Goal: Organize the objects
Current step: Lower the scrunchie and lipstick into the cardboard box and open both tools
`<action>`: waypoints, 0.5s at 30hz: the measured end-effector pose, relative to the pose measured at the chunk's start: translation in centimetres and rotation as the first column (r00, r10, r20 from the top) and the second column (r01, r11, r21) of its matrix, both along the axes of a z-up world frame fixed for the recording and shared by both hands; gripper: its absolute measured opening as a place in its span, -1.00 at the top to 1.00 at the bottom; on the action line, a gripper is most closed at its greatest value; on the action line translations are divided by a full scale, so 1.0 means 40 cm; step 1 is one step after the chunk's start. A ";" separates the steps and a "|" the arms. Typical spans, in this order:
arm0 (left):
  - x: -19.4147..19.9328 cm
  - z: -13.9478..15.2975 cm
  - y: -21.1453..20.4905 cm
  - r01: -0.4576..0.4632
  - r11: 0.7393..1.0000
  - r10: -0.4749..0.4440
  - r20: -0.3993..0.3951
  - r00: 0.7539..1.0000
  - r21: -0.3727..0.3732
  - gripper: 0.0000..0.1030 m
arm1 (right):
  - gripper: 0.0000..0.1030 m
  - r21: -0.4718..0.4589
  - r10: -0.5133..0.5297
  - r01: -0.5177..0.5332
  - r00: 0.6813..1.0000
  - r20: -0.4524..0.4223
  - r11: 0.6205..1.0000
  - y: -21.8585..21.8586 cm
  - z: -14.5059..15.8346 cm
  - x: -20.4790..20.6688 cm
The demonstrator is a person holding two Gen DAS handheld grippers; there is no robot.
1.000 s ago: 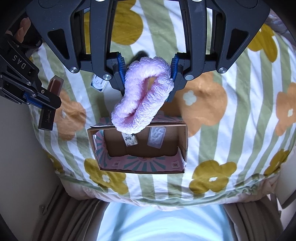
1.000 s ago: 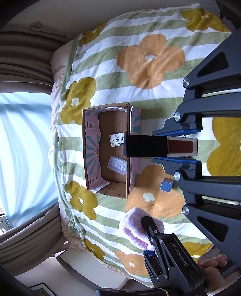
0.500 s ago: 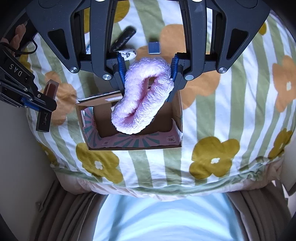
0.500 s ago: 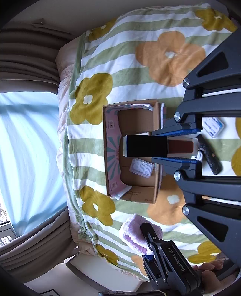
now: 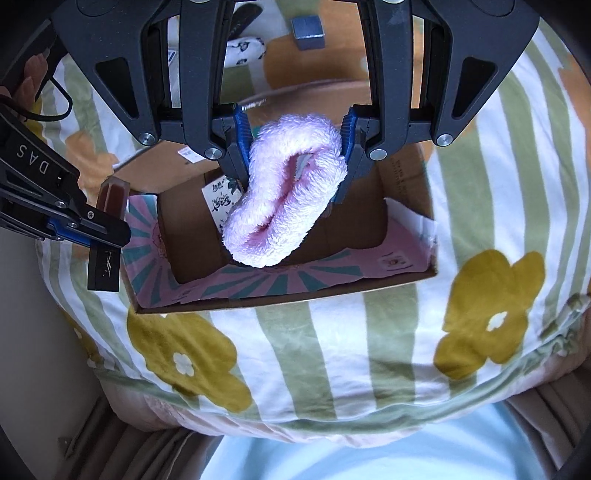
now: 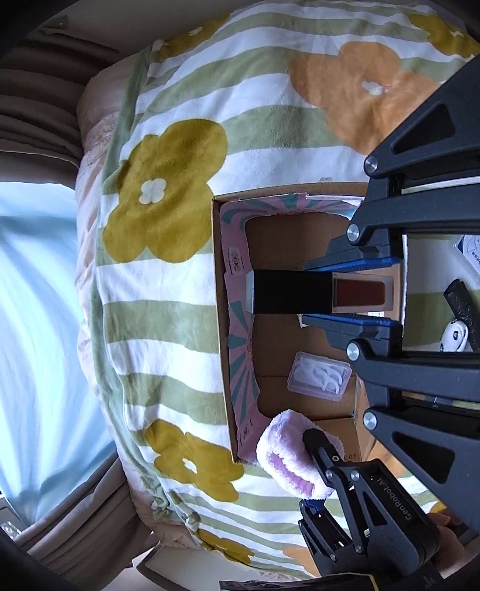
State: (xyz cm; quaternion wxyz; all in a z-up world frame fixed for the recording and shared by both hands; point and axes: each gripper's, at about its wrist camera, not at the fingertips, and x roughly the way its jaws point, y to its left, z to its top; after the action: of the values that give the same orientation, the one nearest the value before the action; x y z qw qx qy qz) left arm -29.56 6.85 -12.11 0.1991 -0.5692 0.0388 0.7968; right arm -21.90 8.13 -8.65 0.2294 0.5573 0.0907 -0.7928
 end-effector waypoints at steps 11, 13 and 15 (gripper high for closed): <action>-0.093 -0.220 0.124 0.075 0.996 -0.070 0.085 0.994 -0.046 0.33 | 0.65 0.080 -0.029 0.017 0.988 0.150 0.997 -0.004 -0.197 -0.087; -0.101 -0.229 0.128 0.077 0.996 -0.073 0.085 0.994 -0.048 0.33 | 0.65 0.083 -0.018 0.006 0.988 0.151 0.997 -0.003 -0.203 -0.088; -0.106 -0.230 0.129 0.081 0.996 -0.076 0.086 0.993 -0.049 0.33 | 0.65 0.079 -0.006 -0.006 0.988 0.151 0.997 0.000 -0.205 -0.088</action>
State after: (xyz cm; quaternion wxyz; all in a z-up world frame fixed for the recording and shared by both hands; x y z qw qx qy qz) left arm -33.80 12.00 -21.30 0.2166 -0.6052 0.0738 0.7625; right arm -25.41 8.12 -16.84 0.2133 0.6246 0.1041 -0.7441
